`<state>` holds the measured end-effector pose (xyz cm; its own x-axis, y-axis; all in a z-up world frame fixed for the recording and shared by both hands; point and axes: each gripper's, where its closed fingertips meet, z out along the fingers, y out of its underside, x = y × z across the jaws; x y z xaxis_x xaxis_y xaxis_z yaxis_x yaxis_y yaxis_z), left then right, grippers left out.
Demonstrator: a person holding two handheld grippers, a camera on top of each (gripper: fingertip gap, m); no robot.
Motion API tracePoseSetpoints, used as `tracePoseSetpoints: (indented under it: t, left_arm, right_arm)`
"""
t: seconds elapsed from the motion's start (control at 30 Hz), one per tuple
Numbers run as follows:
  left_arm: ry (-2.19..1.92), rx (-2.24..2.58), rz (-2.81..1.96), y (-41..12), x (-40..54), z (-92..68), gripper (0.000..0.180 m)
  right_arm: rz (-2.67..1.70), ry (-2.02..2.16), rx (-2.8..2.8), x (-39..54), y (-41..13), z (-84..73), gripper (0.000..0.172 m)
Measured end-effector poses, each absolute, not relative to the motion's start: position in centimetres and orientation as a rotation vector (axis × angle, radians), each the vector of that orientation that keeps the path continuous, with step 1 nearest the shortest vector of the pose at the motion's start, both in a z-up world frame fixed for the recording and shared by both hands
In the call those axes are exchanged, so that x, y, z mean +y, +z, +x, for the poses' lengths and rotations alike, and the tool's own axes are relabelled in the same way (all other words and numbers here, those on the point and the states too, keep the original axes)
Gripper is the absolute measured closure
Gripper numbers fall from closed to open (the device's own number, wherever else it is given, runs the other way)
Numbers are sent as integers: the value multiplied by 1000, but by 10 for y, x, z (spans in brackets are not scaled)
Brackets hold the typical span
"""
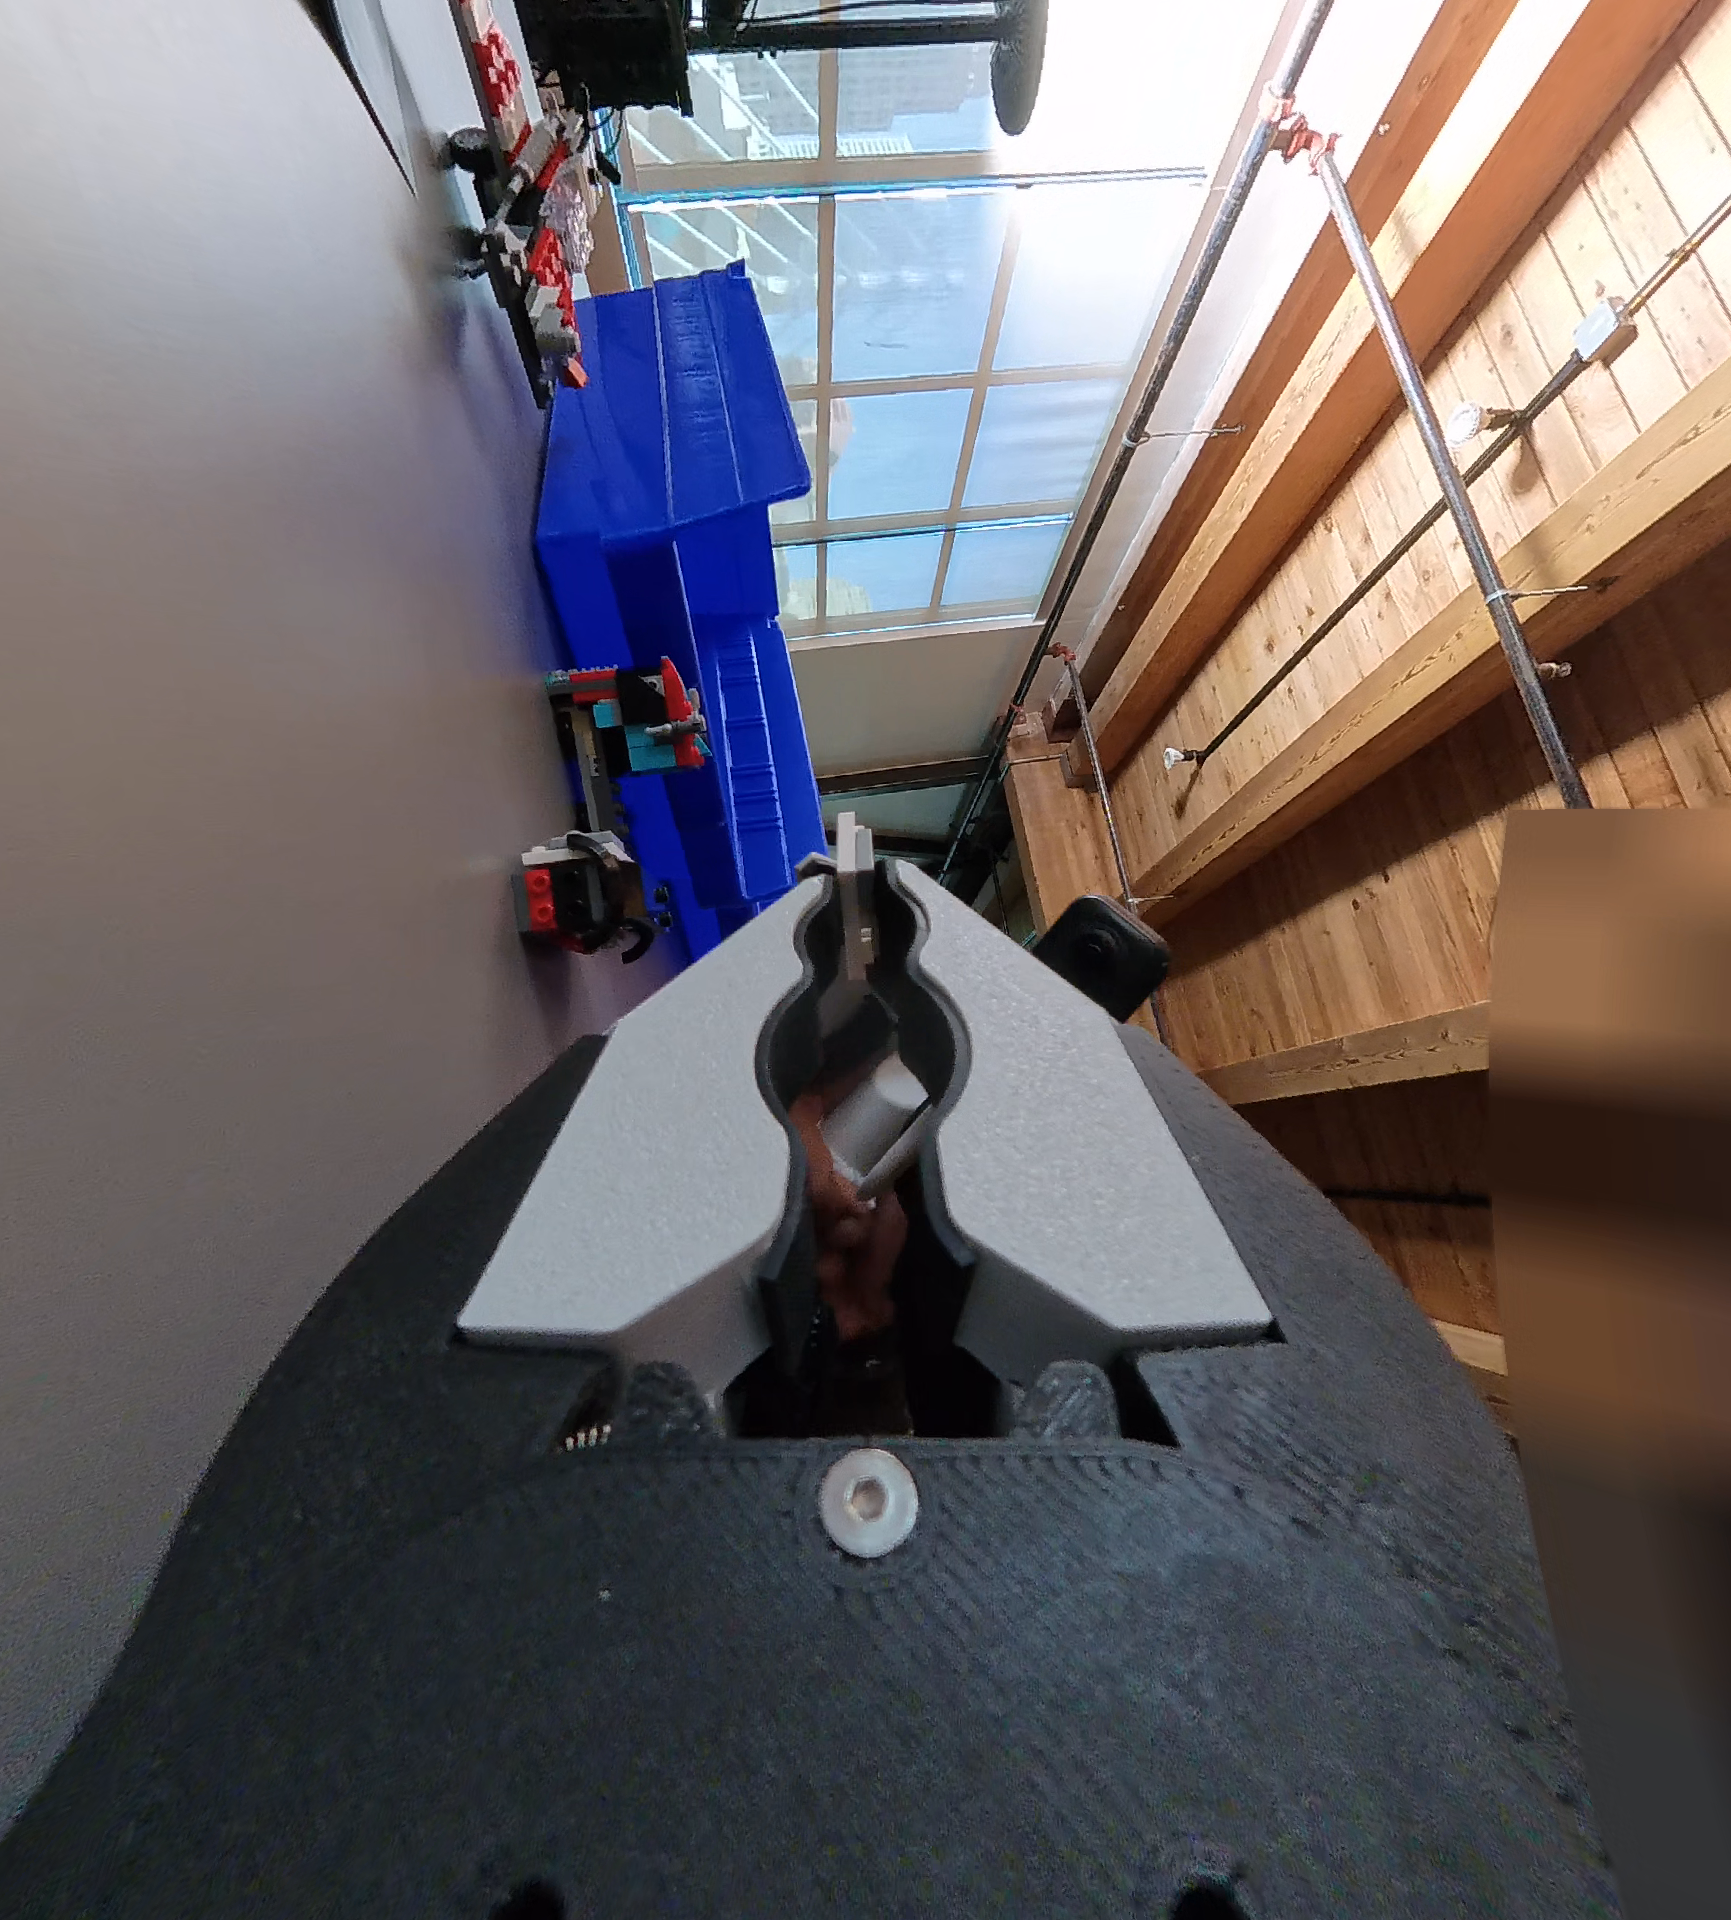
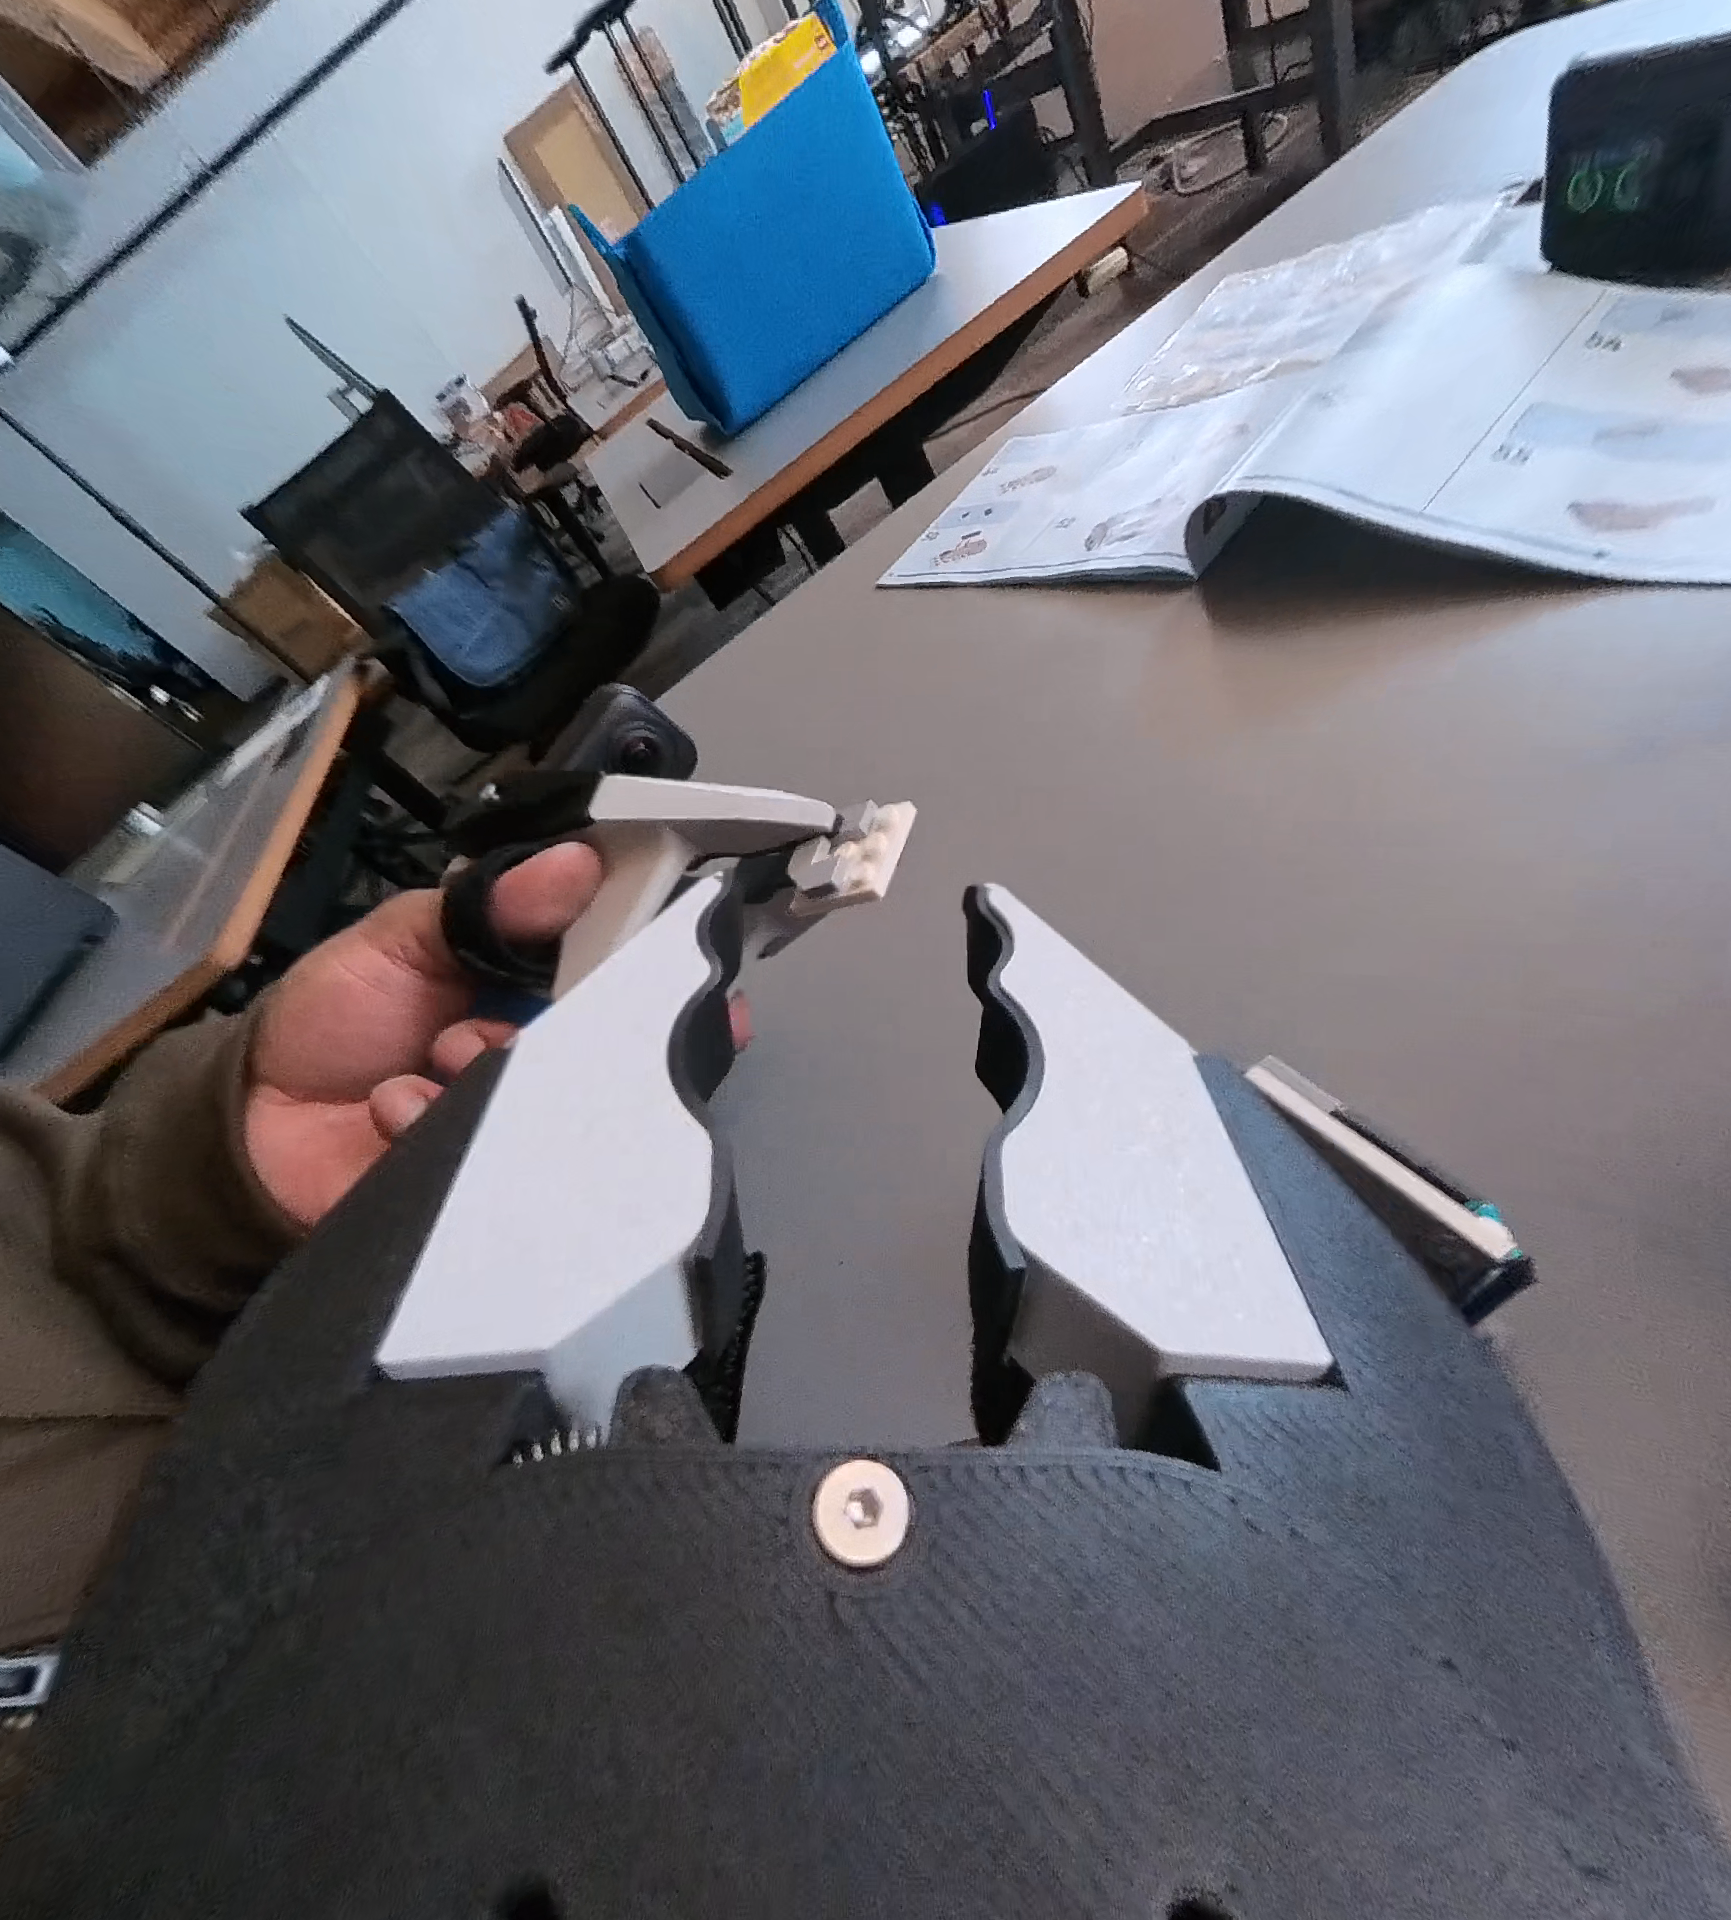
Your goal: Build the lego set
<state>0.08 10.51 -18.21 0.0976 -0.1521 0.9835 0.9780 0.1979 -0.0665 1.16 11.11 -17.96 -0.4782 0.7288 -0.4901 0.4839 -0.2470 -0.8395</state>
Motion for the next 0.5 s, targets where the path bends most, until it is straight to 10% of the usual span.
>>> tracePoseSetpoints:
  t: [0.5]
  left_arm:
    - [-1059, -1055, -1014, -173, 108, 9, 174]
  right_arm:
    - [-1609, 2086, -1675, 103, -176, 15, 139]
